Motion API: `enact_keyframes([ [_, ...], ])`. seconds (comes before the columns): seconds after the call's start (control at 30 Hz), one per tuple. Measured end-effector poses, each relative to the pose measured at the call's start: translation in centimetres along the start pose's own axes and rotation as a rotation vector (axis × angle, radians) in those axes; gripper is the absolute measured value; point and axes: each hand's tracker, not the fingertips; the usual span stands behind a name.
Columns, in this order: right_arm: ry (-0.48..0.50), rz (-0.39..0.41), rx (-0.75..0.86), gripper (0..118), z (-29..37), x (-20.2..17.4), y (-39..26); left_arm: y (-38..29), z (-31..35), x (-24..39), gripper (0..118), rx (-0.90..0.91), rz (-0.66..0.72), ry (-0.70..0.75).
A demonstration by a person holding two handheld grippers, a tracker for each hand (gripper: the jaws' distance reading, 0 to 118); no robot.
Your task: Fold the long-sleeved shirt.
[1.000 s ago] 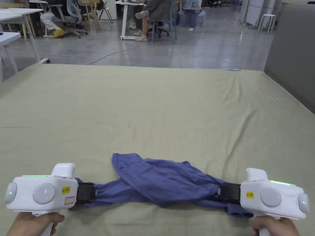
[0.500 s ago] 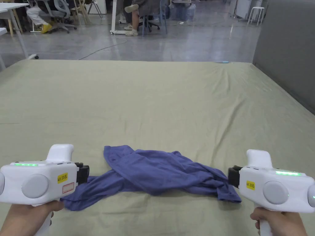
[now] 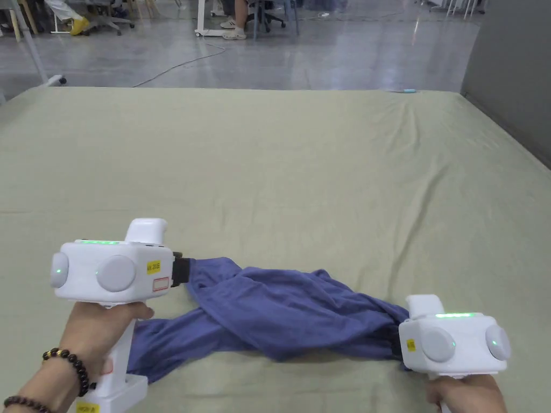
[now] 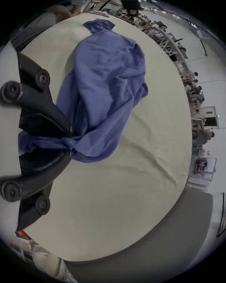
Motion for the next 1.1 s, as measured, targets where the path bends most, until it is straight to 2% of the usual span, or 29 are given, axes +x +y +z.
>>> enact_keyframes([
  [0.03,0.005,0.028,0.002,7,0.5,0.1,0.0,0.7,-1.4,0.1,48,0.008,-0.003,0.007],
  [0.07,0.005,0.030,0.000,7,0.5,0.2,0.0,1.9,-3.8,-0.9,90,-0.008,-0.013,0.031],
  [0.1,0.009,0.024,-0.002,7,0.4,0.4,0.0,2.7,-5.8,-1.5,118,-0.035,-0.009,0.058],
  [0.17,0.017,0.017,-0.007,7,0.4,0.6,0.1,3.8,-9.4,-2.6,117,-0.066,0.016,0.068],
  [0.27,0.021,0.010,-0.015,7,0.1,0.7,0.1,5.4,-14.9,-4.1,117,-0.228,0.039,0.139],
  [0.33,0.018,0.010,-0.016,7,0.3,0.5,0.2,4.8,-17.4,-3.9,112,-0.296,0.035,0.180],
  [0.4,0.017,0.012,-0.017,7,0.2,0.7,0.2,3.7,-19.3,-3.2,96,-0.351,0.016,0.150],
  [0.43,0.017,0.011,-0.018,7,0.3,0.6,0.3,3.0,-19.8,-2.8,95,-0.374,0.007,0.141],
  [0.47,0.018,0.012,-0.020,7,0.2,0.6,0.3,2.5,-18.7,-2.2,89,-0.272,-0.015,0.212],
  [0.5,0.017,0.012,-0.022,7,0.1,0.6,0.3,2.7,-18.2,-1.8,68,-0.284,-0.007,0.212],
  [0.53,0.016,0.014,-0.025,7,0.1,0.6,0.4,3.0,-17.6,-1.3,19,-0.297,0.015,0.197],
  [0.57,0.011,0.020,-0.030,7,0.0,0.4,0.6,3.4,-16.3,-0.7,0,-0.287,0.003,0.189],
  [0.63,0.002,0.033,-0.034,7,0.2,0.2,0.9,3.8,-14.9,-0.8,0,-0.276,-0.004,0.144],
  [0.7,0.005,0.041,-0.030,7,0.9,0.3,1.5,4.5,-13.4,-1.6,0,-0.295,0.106,0.015],
  [0.8,0.092,-0.043,0.122,7,5.3,1.5,3.8,6.9,-9.3,-2.7,0,-0.140,0.141,0.012],
  [0.87,0.158,-0.072,0.239,7,9.3,2.2,6.7,9.6,-4.1,-2.8,0,-0.037,0.166,-0.049],
  [0.93,0.195,-0.044,0.323,7,12.7,2.4,9.7,12.3,0.0,-3.5,0,0.037,0.186,-0.087],
  [1.0,0.195,0.017,0.407,6,16.0,1.7,13.0,15.2,3.7,-4.3,0,0.122,0.178,-0.069],
  [1.1,0.188,0.068,0.517,6,20.8,1.2,18.5,20.0,10.1,-5.7,0,0.286,0.197,-0.063],
])
